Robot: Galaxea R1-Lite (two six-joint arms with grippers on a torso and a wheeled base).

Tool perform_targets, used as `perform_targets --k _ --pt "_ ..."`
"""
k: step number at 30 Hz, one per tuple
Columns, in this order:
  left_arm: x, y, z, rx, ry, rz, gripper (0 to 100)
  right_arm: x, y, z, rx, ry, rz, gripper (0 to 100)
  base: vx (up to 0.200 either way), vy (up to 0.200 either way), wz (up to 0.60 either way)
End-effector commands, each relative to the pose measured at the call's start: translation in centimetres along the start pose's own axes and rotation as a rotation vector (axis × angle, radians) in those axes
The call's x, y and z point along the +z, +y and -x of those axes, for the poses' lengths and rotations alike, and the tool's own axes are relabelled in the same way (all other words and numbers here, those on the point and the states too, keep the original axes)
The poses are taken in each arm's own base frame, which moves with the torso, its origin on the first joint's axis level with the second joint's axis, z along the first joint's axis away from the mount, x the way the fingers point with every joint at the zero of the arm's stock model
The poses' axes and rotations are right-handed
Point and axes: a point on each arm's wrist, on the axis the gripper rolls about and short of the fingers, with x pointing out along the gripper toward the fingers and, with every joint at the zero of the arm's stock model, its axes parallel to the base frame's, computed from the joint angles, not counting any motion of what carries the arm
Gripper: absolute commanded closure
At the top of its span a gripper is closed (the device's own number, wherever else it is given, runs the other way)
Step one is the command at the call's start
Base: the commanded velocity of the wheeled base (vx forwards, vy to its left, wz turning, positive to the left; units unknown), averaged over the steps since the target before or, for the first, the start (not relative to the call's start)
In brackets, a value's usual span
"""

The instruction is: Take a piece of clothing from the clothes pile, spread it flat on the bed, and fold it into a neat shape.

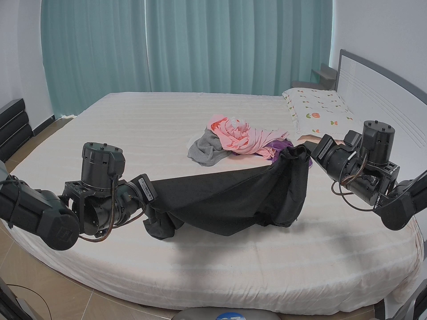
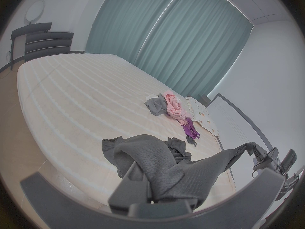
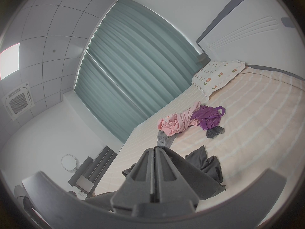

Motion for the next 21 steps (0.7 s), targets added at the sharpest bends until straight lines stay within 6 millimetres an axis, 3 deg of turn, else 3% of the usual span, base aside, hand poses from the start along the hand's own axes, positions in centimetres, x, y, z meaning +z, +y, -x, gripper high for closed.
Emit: perform_targets --k 1,7,21 --pt "0.22 -0.08 -0.09 -0.002 -0.007 0.007 100 -0.01 0.01 0.00 0.000 0.001 0.000 100 0.000 0.000 0.00" --pt "0.26 -0.17 -0.18 -0.006 -0.003 0.012 100 0.01 0.01 0.00 0.000 -0.002 -0.002 100 0.000 0.000 0.00" --pt "0.55 -0.21 -0.28 -0.011 -0.010 0.017 100 0.03 0.05 -0.01 0.002 -0.002 -0.002 100 0.000 0.200 0.00"
